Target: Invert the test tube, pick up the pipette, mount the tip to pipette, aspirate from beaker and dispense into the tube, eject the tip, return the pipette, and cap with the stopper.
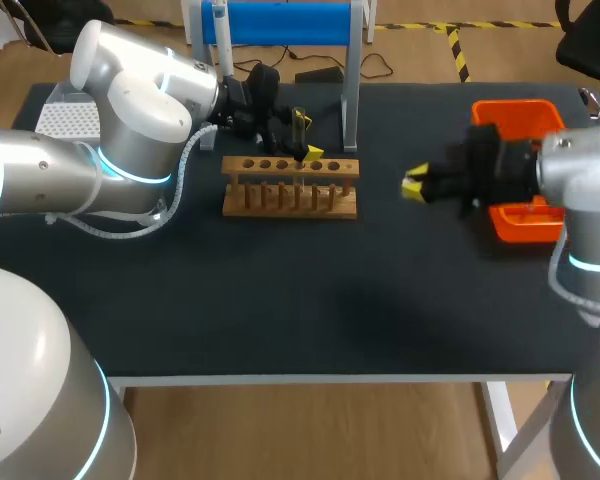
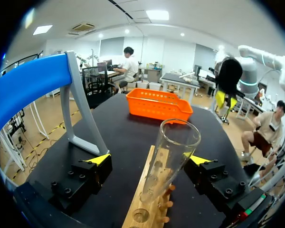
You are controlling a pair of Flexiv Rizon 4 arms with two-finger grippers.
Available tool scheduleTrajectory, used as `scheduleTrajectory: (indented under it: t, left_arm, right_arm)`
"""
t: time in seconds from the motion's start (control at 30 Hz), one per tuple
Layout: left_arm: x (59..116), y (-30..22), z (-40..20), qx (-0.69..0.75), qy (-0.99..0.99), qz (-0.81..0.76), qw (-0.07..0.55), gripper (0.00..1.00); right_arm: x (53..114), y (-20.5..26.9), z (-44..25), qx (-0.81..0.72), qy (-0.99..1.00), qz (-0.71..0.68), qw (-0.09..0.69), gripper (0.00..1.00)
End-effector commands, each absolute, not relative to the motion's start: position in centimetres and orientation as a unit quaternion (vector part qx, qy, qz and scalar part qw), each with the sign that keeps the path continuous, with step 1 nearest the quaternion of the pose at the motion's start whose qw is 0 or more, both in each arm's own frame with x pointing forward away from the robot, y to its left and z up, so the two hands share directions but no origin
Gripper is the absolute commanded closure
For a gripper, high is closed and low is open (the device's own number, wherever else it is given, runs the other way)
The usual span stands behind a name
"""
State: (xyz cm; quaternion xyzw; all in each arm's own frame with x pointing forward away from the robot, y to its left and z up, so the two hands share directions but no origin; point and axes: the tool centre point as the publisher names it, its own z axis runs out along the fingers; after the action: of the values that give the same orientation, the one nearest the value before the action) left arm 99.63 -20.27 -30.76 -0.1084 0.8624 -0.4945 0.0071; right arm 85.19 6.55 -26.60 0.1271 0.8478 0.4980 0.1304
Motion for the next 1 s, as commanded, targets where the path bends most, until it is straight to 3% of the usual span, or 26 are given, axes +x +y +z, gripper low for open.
scheduleTrajectory:
  t: [0.03, 1.0]
  left_arm:
    - [99.6, -20.3, -30.7, -0.109, 0.863, -0.494, 0.007, 0.00]
    - [99.6, -20.3, -30.7, -0.109, 0.863, -0.494, 0.007, 0.00]
  right_arm:
    - [86.5, 7.3, -23.7, 0.103, 0.856, 0.495, 0.106, 1.00]
    - [87.3, 8.8, -21.6, 0.083, 0.859, 0.491, 0.116, 1.00]
